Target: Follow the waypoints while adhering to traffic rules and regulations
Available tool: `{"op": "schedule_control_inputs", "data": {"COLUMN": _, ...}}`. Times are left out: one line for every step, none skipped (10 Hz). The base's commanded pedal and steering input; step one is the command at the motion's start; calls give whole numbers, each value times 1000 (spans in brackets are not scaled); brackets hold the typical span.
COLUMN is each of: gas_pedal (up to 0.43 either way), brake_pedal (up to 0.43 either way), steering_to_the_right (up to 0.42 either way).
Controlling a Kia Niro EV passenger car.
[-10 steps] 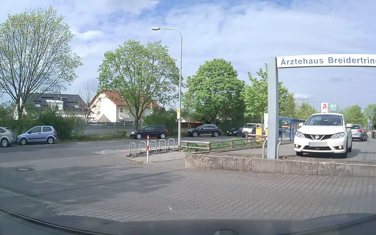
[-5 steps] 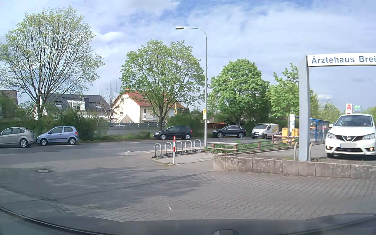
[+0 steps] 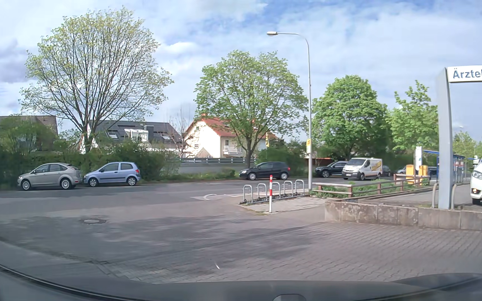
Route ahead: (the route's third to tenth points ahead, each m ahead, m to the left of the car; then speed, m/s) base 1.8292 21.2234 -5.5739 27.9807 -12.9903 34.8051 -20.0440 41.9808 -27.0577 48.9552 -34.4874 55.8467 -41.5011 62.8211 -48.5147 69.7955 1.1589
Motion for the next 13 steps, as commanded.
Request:
{"op": "schedule_control_inputs", "data": {"gas_pedal": 0, "brake_pedal": 0, "steering_to_the_right": -978}}
{"op": "schedule_control_inputs", "data": {"gas_pedal": 0, "brake_pedal": 0, "steering_to_the_right": -979}}
{"op": "schedule_control_inputs", "data": {"gas_pedal": 0, "brake_pedal": 0, "steering_to_the_right": -979}}
{"op": "schedule_control_inputs", "data": {"gas_pedal": 0, "brake_pedal": 0, "steering_to_the_right": -979}}
{"op": "schedule_control_inputs", "data": {"gas_pedal": 0, "brake_pedal": 0, "steering_to_the_right": -979}}
{"op": "schedule_control_inputs", "data": {"gas_pedal": 0, "brake_pedal": 0, "steering_to_the_right": -979}}
{"op": "schedule_control_inputs", "data": {"gas_pedal": 0, "brake_pedal": 0, "steering_to_the_right": -979}}
{"op": "schedule_control_inputs", "data": {"gas_pedal": 0, "brake_pedal": 0, "steering_to_the_right": -979}}
{"op": "schedule_control_inputs", "data": {"gas_pedal": 0, "brake_pedal": 0, "steering_to_the_right": -978}}
{"op": "schedule_control_inputs", "data": {"gas_pedal": 0, "brake_pedal": 0, "steering_to_the_right": -974}}
{"op": "schedule_control_inputs", "data": {"gas_pedal": 0, "brake_pedal": 0, "steering_to_the_right": -970}}
{"op": "schedule_control_inputs", "data": {"gas_pedal": 0, "brake_pedal": 0, "steering_to_the_right": -957}}
{"op": "schedule_control_inputs", "data": {"gas_pedal": 0, "brake_pedal": 0, "steering_to_the_right": -923}}
